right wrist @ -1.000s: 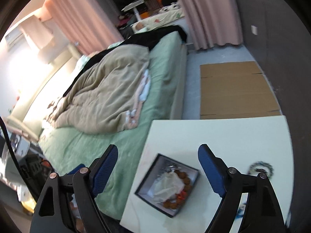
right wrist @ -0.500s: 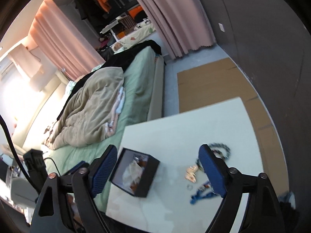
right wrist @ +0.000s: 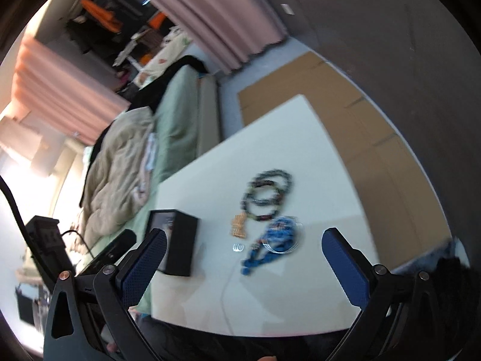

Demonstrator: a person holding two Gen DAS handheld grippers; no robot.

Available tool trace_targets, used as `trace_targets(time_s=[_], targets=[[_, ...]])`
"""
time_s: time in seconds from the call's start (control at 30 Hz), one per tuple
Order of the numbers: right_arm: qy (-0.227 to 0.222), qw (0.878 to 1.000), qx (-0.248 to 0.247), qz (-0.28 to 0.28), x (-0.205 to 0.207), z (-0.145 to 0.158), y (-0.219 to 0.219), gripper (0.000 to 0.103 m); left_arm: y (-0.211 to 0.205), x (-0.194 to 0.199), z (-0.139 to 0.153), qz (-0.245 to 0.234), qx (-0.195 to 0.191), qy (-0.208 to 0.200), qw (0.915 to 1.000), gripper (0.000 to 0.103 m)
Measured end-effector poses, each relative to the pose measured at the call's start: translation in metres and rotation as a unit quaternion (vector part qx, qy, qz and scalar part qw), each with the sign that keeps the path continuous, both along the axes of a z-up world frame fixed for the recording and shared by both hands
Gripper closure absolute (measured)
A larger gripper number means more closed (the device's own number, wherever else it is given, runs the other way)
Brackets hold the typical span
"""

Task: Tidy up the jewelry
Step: 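Move the left gripper to the silver hoop on the blue flower earring and grasp it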

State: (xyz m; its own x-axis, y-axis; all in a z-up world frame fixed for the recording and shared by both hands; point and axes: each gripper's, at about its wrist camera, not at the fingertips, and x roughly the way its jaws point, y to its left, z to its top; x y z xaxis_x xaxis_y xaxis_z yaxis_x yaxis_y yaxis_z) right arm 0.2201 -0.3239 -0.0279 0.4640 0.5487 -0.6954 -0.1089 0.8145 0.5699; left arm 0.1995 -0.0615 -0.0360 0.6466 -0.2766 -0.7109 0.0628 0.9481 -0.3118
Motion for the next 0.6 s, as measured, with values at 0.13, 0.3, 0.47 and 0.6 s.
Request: trace_targets(time_s=[0.13,0.3,0.47,0.6], targets=[[0.02,0.999,0.023,-0.021,0.003,-0.015,-0.023,0.0,-0.027,0.01,-0.011,-0.025,0.006,0.015,0.9995,0.022],[0.037,0.998,0.017,-0.044,0.004,-0.024,-0.039,0.0,-0.063,0.019,-0.024,-0.061,0.02,0.029,0.9975,0.022],[0.052,0.996,0.013,-0.07,0.006,-0.032,-0.06,0.0,-0.095,0.027,-0.041,-0.09,0.039,0.045,0.9942,0.022],[0.048,0.996,-0.009,-0.081,0.005,-0.03,-0.071,0.0,-0.114,0.033,-0.056,-0.11,0.052,0.06,0.9908,0.022]])
